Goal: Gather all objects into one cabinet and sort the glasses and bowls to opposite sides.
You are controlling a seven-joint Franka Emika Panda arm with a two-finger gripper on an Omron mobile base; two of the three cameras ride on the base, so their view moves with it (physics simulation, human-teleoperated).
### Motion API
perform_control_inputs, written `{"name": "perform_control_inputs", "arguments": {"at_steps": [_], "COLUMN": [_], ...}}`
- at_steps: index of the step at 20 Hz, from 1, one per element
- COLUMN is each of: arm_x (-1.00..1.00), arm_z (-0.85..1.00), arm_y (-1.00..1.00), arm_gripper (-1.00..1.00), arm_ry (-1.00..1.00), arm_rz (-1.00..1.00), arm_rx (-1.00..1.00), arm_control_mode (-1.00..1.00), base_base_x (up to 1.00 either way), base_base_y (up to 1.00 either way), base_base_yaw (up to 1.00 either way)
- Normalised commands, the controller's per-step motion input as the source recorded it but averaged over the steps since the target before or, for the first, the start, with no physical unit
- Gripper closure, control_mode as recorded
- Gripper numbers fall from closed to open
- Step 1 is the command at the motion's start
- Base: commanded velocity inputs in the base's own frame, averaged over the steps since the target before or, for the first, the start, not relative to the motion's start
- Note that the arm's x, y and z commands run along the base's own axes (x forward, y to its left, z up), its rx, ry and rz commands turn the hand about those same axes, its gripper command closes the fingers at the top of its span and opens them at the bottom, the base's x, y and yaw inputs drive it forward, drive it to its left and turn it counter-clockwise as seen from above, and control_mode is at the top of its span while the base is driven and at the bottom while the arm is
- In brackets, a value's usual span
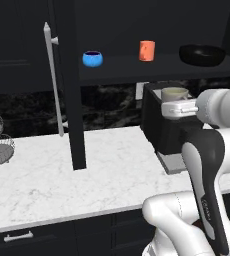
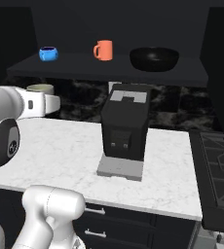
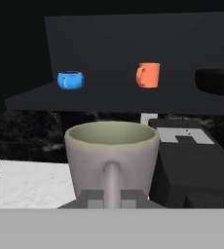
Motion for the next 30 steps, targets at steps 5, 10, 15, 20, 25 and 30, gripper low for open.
{"name": "perform_control_inputs", "arguments": {"at_steps": [5, 10, 15, 20, 25, 30], "arm_x": [0.23, 0.08, 0.01, 0.27, 0.54, 0.57], "arm_z": [0.0, 0.38, 0.51, 0.45, 0.24, 0.02], "arm_y": [0.02, 0.05, 0.0, 0.13, 0.35, 0.13], "arm_gripper": [1.0, 1.0, 1.0, 1.0, 1.0, 1.0], "arm_ry": [-0.01, -0.01, -0.08, -0.07, -0.03, -0.01], "arm_rz": [0.0, -0.01, 0.0, 0.0, 0.0, 0.0], "arm_rx": [0.0, 0.0, 0.0, 0.01, 0.01, 0.05], "arm_control_mode": [-1.0, -1.0, -1.0, -1.0, -1.0, -1.0], "base_base_x": [0.13, 0.0, 0.0, 0.0, 0.0, 0.0], "base_base_y": [0.0, 0.0, 0.0, 0.0, 0.0, 0.0], "base_base_yaw": [0.0, 0.0, 0.0, 0.0, 0.0, 0.0]}}
